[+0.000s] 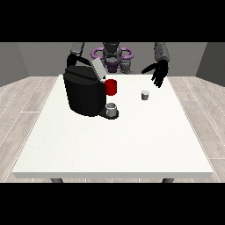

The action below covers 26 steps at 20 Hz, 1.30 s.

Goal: Insert the coffee pod into the coffee machine and close the lid

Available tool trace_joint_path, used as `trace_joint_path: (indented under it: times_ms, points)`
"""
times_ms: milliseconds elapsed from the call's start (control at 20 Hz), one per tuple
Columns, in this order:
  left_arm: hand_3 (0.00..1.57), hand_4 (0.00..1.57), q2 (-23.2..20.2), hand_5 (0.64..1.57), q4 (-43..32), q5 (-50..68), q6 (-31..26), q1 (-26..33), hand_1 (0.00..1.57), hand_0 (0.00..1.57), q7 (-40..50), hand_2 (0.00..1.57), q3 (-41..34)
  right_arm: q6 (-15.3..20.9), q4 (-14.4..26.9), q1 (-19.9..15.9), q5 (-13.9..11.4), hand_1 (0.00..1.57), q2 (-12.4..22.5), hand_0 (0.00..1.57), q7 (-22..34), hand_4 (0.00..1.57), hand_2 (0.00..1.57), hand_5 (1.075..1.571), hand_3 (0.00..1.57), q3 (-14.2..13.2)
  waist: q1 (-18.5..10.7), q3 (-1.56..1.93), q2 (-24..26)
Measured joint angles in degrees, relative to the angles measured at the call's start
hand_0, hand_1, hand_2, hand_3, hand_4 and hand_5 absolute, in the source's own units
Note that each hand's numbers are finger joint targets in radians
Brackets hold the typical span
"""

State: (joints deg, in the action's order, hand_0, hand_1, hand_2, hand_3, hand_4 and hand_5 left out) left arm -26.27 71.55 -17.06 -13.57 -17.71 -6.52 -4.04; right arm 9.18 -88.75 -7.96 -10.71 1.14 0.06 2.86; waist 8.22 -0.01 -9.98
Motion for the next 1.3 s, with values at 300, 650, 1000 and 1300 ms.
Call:
trace_joint_path:
  times_ms: [300,650,1000,1300]
  points:
    - [0.00,0.00,-1.7,1.571,-8.5,-4.1,-0.3,-5.6,0.00,0.00,-1.0,0.00,0.2,0.2,1.4,-2.8,-0.1,0.00,-0.4,0.00,0.9,0.00,0.00,1.571,0.00,0.8,1.2,0.00,-3.4]
    - [0.49,0.00,-1.4,1.571,-16.3,-10.2,2.6,-10.0,0.49,0.49,-3.2,0.72,1.7,0.4,4.4,-4.8,0.8,0.00,-0.3,0.00,1.5,0.00,0.00,1.571,0.00,0.9,0.8,0.00,-4.2]
    - [0.93,0.46,1.3,1.571,-20.7,-17.1,10.3,-12.4,1.07,1.07,-6.2,1.13,4.1,-0.1,7.5,-6.6,0.5,0.00,0.2,0.00,1.3,0.00,0.00,1.571,0.00,0.0,0.4,-0.01,-4.6]
    - [0.86,0.34,1.2,1.571,-23.2,-23.8,13.4,-14.3,0.83,0.83,-6.7,1.00,7.4,-0.5,11.0,-8.6,1.5,0.00,0.0,0.00,-1.1,0.00,0.00,1.571,0.00,-1.3,0.0,0.02,-5.3]
